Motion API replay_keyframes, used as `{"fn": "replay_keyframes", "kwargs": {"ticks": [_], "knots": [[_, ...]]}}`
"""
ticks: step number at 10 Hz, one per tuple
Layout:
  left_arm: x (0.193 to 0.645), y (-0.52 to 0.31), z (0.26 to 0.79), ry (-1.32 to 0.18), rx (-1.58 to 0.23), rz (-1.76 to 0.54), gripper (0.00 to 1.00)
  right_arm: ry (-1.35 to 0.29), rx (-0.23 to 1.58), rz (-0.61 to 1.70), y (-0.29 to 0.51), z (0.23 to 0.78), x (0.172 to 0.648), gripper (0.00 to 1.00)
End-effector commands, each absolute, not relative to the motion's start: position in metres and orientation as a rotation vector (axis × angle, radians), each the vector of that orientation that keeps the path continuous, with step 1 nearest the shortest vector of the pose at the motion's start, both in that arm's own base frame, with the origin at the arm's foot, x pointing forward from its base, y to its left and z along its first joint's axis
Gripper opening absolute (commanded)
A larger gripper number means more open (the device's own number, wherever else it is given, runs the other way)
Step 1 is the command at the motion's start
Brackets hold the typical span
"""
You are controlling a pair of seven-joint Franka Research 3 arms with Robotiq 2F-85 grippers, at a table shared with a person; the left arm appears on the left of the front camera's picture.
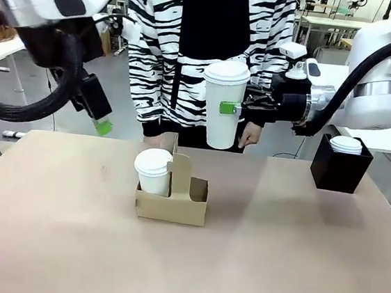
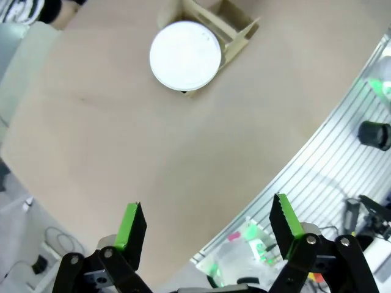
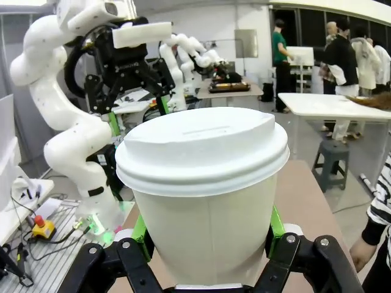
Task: Pour a drink into a cup and package it in a carrier.
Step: Insert the held 600 ml Paper Cup into the Cup Carrier.
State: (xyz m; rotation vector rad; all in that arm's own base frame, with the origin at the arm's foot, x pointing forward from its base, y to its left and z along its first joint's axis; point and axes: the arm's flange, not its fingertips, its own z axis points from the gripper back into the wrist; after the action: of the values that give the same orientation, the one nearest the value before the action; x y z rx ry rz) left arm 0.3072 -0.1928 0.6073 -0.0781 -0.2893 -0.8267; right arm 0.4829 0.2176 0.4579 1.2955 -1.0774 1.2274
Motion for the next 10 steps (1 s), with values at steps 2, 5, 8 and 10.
{"fn": "replay_keyframes", "kwargs": {"ticks": [2, 5, 8, 10], "knots": [[0.310, -0.140, 0.581, -0.404, -0.222, -1.040, 1.00, -0.980, 1.495, 1.259, 0.227, 0.424, 0.499, 0.80], [0.302, -0.073, 0.556, -0.517, -0.188, -1.145, 1.00, -0.974, 1.615, 1.291, 0.246, 0.391, 0.508, 0.80], [0.316, -0.022, 0.510, -0.515, -0.187, -1.275, 1.00, -1.011, 1.620, 1.322, 0.264, 0.365, 0.512, 0.80], [0.310, -0.035, 0.530, -0.507, -0.195, -1.243, 0.98, -1.024, 1.595, 1.359, 0.271, 0.348, 0.509, 0.80]]}}
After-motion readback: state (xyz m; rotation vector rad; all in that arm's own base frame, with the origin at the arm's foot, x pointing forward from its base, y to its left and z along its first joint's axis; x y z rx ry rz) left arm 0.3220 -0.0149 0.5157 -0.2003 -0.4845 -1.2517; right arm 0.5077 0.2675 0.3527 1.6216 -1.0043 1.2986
